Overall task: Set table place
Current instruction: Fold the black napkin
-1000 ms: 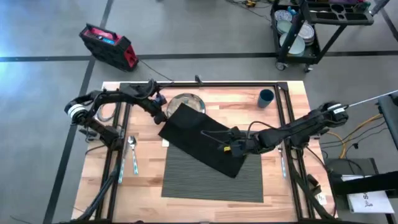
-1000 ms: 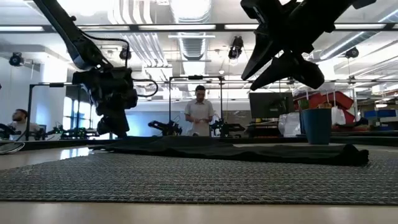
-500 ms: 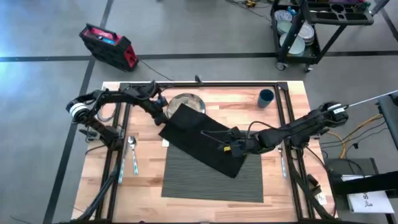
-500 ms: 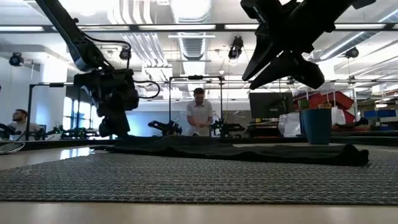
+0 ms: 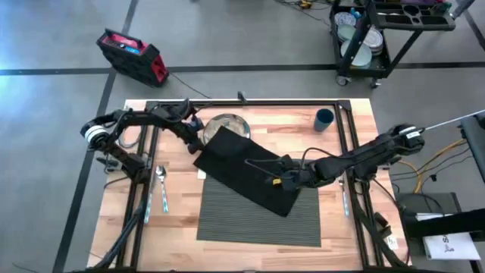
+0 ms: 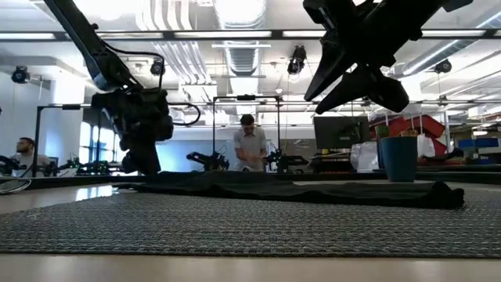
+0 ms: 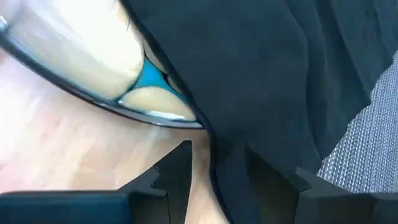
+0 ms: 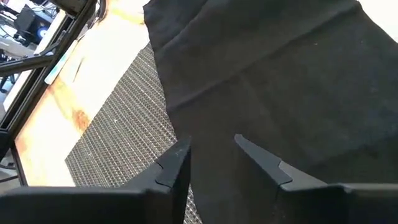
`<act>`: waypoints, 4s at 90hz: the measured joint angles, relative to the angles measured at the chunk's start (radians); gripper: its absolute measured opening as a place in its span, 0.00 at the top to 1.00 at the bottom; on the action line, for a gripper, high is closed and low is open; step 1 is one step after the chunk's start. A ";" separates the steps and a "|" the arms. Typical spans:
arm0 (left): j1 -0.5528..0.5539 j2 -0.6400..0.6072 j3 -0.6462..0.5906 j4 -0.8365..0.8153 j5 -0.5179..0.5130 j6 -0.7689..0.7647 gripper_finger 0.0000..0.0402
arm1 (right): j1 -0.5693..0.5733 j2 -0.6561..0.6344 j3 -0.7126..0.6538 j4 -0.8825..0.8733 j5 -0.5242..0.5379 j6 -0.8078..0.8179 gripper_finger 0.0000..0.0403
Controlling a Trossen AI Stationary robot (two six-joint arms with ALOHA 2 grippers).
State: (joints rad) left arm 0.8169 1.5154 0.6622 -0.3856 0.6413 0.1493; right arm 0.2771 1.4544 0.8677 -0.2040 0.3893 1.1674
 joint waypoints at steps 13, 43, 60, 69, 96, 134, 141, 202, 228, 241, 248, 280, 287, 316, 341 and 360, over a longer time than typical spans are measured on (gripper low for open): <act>-0.008 0.000 -0.033 0.042 0.057 -0.005 0.73 | 0.000 0.000 0.000 0.000 0.000 -0.003 0.77; -0.018 -0.001 -0.036 0.076 0.052 -0.076 0.98 | 0.000 0.000 0.000 0.000 0.000 -0.008 0.82; -0.027 -0.023 0.009 0.027 0.059 -0.107 1.00 | 0.000 0.000 0.000 0.000 0.002 -0.008 0.83; -0.043 -0.045 0.039 0.001 0.087 -0.107 1.00 | 0.000 -0.001 0.000 0.000 0.003 -0.008 0.82; -0.144 -0.107 0.123 -0.020 0.110 -0.125 1.00 | -0.015 -0.008 0.000 0.000 0.032 -0.008 0.76; -0.179 -0.107 0.160 -0.131 -0.041 -0.081 1.00 | -0.016 -0.008 0.000 0.000 0.027 -0.016 0.72; -0.179 -0.107 0.160 -0.169 -0.095 -0.050 1.00 | -0.016 -0.008 0.000 0.000 0.022 -0.017 0.74; -0.178 -0.107 0.132 -0.264 -0.250 -0.005 1.00 | -0.016 -0.008 0.000 -0.003 0.022 -0.027 0.77; -0.178 -0.107 0.121 -0.250 -0.246 -0.004 1.00 | -0.016 -0.008 0.000 -0.004 0.022 -0.027 0.73; -0.178 -0.107 0.121 -0.243 -0.231 -0.004 1.00 | -0.018 -0.008 0.000 -0.006 0.022 -0.026 0.73; -0.179 -0.107 0.121 -0.242 -0.223 -0.006 1.00 | -0.023 -0.008 0.000 -0.006 0.022 -0.027 0.74; -0.179 -0.107 0.121 -0.236 -0.205 -0.011 1.00 | -0.228 -0.006 0.000 -0.038 -0.201 -0.165 0.75; -0.179 -0.107 0.121 -0.236 -0.205 -0.012 1.00 | -0.279 -0.006 0.000 -0.103 -0.239 -0.202 0.73; -0.178 -0.138 0.121 -0.235 -0.207 -0.030 0.92 | -0.359 -0.013 -0.008 -0.445 -0.319 -0.291 0.65; -0.175 -0.160 0.121 -0.221 -0.268 -0.031 0.75 | -0.359 -0.021 -0.008 -0.414 -0.319 -0.295 0.61; -0.175 -0.160 0.121 -0.220 -0.268 -0.031 0.66 | -0.359 -0.021 -0.008 -0.418 -0.319 -0.300 0.63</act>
State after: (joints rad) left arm 0.6422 1.3556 0.7830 -0.6052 0.3729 0.1188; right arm -0.0814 1.4338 0.8593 -0.6218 0.0700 0.8673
